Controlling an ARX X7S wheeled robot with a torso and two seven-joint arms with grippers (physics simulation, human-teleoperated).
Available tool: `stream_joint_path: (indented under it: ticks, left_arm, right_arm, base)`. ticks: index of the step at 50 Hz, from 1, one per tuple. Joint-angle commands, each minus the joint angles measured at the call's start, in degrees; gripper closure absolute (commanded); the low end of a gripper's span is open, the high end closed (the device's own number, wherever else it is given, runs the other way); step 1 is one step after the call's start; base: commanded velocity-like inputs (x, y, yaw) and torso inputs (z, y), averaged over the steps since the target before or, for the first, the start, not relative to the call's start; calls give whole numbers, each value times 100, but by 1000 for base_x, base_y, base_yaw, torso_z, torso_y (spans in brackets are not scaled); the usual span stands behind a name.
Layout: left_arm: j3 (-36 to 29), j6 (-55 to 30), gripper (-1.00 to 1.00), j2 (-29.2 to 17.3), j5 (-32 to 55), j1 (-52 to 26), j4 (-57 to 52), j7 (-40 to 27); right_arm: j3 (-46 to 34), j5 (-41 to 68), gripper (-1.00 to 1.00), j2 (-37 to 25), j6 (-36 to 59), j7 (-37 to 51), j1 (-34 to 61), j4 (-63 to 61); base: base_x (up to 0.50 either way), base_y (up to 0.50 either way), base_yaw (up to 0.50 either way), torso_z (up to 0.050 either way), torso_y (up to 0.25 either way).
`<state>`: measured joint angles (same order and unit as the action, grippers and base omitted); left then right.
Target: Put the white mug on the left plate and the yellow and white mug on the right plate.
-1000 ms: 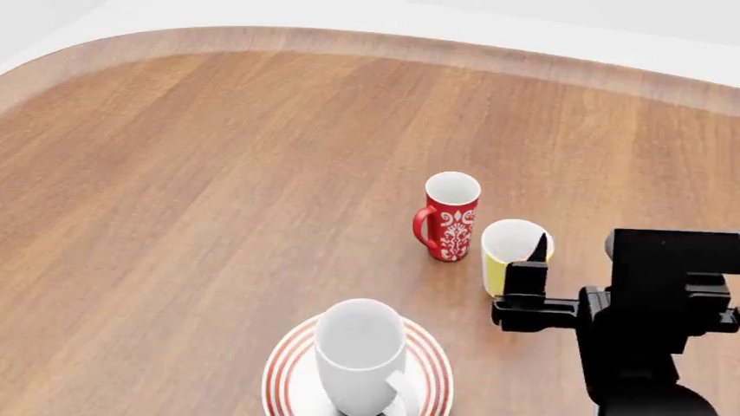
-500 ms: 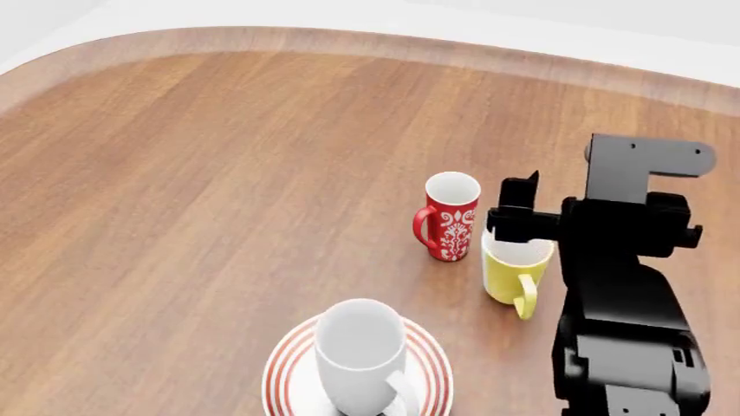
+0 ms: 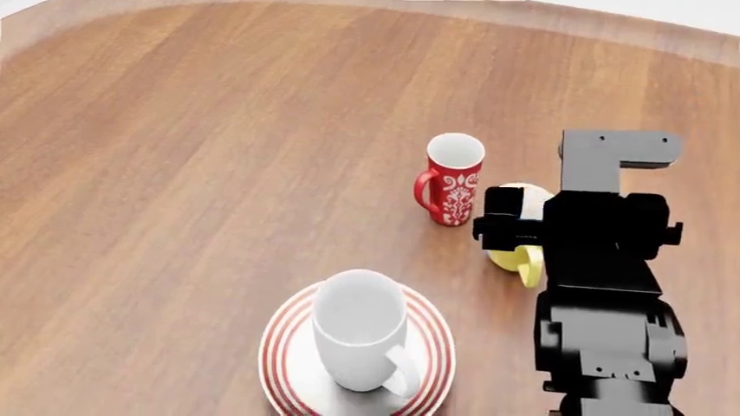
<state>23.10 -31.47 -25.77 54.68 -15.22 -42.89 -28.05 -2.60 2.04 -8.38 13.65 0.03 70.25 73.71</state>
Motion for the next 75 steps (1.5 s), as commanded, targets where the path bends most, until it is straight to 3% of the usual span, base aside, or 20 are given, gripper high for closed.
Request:
stream_joint_path:
  ticks: [1, 42, 52, 75]
  left_arm:
    - [-18, -16, -100, -33, 87, -22, 24, -5]
    - [-50, 146, -100, -43, -26, 109, 6, 40]
    - [-20, 103, -100, -74, 74, 55, 30, -66]
    - [24, 156, -100, -118, 72, 18, 26, -140]
  right_arm:
    - [71, -200, -100, 40, 194, 20, 171, 128]
    - [-350, -223, -100, 100, 297, -96, 309, 128]
    - [-363, -204, -100, 104, -471, 99, 421, 128]
    - [-283, -166, -100, 121, -609, 75, 421, 128]
  base:
    - [0, 0, 0, 0, 0]
    - [0, 0, 0, 1, -139]
    - [0, 0, 0, 1, -25]
    - [0, 0, 0, 1, -74]
